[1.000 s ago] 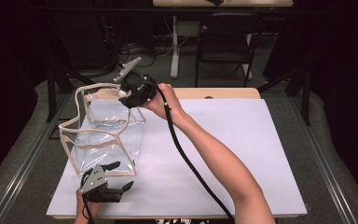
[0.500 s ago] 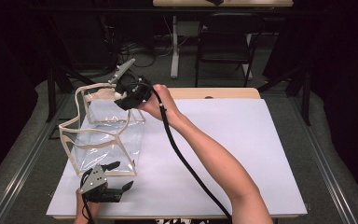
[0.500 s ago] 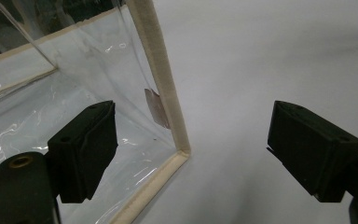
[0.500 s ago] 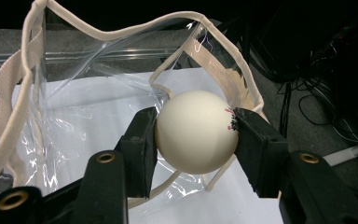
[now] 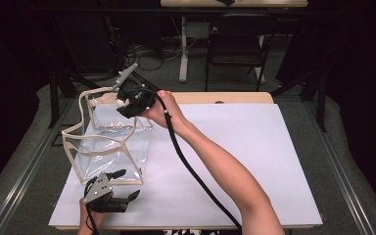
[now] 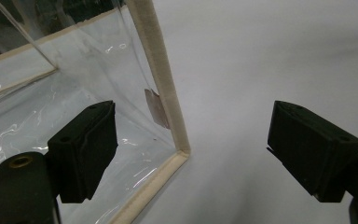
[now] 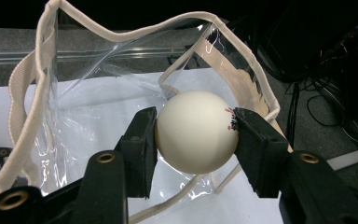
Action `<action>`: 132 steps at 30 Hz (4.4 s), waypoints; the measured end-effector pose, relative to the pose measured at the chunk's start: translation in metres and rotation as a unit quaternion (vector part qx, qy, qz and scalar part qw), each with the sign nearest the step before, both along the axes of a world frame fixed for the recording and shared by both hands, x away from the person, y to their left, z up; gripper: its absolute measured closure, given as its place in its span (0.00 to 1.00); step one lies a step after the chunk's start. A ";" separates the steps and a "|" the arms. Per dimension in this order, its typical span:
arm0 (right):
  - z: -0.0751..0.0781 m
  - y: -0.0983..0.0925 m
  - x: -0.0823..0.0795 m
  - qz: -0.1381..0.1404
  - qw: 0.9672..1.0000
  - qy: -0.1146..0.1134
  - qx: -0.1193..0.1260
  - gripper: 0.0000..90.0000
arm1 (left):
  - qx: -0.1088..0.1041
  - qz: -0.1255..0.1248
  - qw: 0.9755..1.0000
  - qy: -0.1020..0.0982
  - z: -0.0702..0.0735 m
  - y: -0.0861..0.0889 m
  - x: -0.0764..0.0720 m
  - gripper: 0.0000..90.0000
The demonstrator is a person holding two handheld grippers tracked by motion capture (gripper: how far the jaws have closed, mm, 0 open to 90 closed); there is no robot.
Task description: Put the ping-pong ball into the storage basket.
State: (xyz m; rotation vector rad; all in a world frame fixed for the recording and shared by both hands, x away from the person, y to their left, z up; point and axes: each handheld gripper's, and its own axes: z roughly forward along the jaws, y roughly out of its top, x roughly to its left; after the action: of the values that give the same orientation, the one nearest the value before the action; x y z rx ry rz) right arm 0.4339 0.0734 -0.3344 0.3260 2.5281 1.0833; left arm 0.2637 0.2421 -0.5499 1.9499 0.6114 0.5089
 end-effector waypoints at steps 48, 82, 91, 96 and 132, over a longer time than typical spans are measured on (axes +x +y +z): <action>-0.018 0.023 -0.001 0.022 0.997 0.049 -0.062 0.56 | 0.002 -0.004 1.000 0.001 0.000 -0.001 0.001 0.18; -0.013 -0.009 -0.008 0.023 0.997 0.077 0.005 0.08 | 0.006 -0.011 1.000 0.005 0.000 -0.002 0.001 0.18; -0.014 -0.030 -0.007 0.012 0.997 0.081 0.014 0.06 | 0.007 -0.008 1.000 0.004 0.000 -0.001 0.001 0.18; -0.018 -0.042 -0.008 0.006 0.997 0.082 0.014 0.03 | 0.004 -0.009 1.000 0.005 -0.001 -0.001 0.002 0.18; -0.067 -0.120 -0.017 -0.058 0.997 0.057 0.017 0.00 | 0.007 -0.011 1.000 0.008 -0.001 -0.003 0.003 0.18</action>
State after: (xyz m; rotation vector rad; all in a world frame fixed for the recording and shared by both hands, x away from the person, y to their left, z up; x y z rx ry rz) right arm 0.4167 -0.0461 -0.4016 0.5507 2.5558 1.0922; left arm 0.2670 0.2394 -0.5509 1.9729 0.5978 0.4864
